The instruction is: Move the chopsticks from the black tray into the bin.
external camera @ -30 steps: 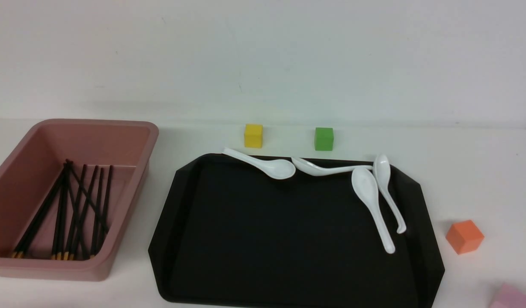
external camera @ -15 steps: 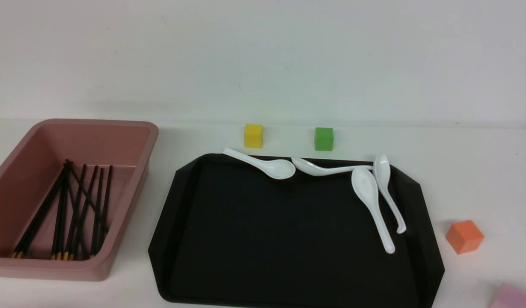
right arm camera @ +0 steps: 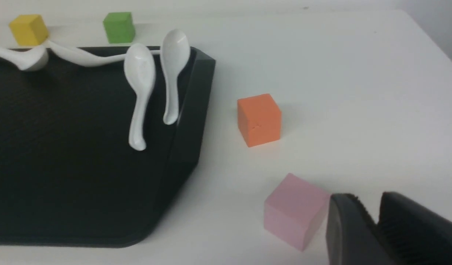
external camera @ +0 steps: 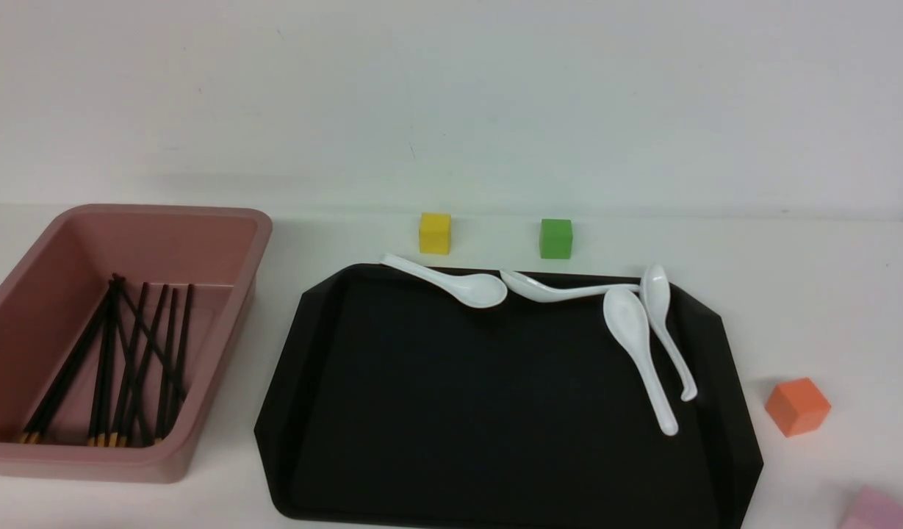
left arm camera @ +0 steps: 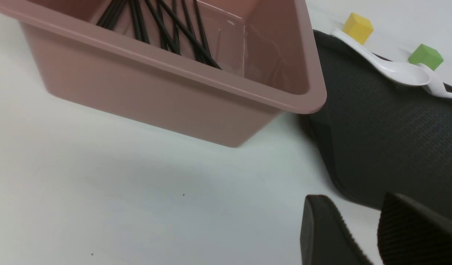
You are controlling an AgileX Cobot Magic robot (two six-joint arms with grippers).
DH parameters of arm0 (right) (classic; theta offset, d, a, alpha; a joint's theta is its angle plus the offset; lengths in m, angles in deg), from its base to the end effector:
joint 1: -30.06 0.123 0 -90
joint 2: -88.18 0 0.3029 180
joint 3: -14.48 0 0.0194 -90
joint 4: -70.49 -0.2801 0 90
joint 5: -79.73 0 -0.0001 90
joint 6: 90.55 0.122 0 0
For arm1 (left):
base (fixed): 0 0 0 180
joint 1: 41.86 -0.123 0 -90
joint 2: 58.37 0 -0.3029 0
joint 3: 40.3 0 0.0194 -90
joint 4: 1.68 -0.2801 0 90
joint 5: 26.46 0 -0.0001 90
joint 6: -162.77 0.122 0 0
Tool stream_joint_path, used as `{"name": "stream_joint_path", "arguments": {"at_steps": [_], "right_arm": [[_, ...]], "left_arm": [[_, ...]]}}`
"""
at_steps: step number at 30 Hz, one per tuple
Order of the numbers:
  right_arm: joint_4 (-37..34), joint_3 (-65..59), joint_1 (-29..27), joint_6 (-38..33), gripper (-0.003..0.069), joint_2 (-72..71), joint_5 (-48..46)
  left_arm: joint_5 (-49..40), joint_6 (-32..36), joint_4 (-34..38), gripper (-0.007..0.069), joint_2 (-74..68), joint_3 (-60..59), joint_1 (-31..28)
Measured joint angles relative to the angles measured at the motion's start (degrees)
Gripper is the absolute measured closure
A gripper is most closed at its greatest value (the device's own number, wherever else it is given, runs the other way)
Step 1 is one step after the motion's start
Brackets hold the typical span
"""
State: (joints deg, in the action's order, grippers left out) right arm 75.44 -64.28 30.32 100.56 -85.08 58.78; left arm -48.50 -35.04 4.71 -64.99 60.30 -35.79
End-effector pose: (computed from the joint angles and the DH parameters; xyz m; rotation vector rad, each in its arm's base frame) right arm 0.0939 -0.0033 0.1654 0.1222 1.8528 0.0532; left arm 0.0921 -0.0149 0.1591 -0.2636 1.8844 -0.3943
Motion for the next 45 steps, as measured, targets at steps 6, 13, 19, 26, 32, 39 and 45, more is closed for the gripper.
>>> {"name": "stream_joint_path", "arguments": {"at_steps": [6, 13, 19, 26, 32, 39, 45], "right_arm": [[0.00, 0.00, -0.28, 0.00, 0.0502, 0.00, 0.00], [0.00, 0.00, -0.28, 0.00, 0.0489, 0.00, 0.00], [-0.05, 0.00, -0.28, 0.00, 0.0481, 0.00, 0.00], [-0.05, 0.00, -0.28, 0.00, 0.0471, 0.00, 0.00], [-0.05, 0.00, -0.28, 0.00, 0.0468, 0.00, 0.00], [-0.05, 0.00, -0.28, 0.00, 0.0457, 0.00, 0.00], [-0.05, 0.00, -0.28, 0.00, 0.0450, 0.00, 0.00]], "left_arm": [[0.00, 0.00, 0.00, 0.0386, 0.00, 0.00, 0.00], [0.00, 0.00, 0.00, 0.0386, 0.00, 0.00, 0.00], [0.00, 0.00, -0.05, 0.0386, 0.00, 0.00, 0.00], [0.00, 0.00, -0.05, 0.0386, 0.00, 0.00, 0.00], [0.00, 0.00, -0.05, 0.0386, 0.00, 0.00, 0.00], [0.00, 0.00, -0.05, 0.0386, 0.00, 0.00, 0.00], [0.00, 0.00, -0.05, 0.0386, 0.00, 0.00, 0.00]]}}
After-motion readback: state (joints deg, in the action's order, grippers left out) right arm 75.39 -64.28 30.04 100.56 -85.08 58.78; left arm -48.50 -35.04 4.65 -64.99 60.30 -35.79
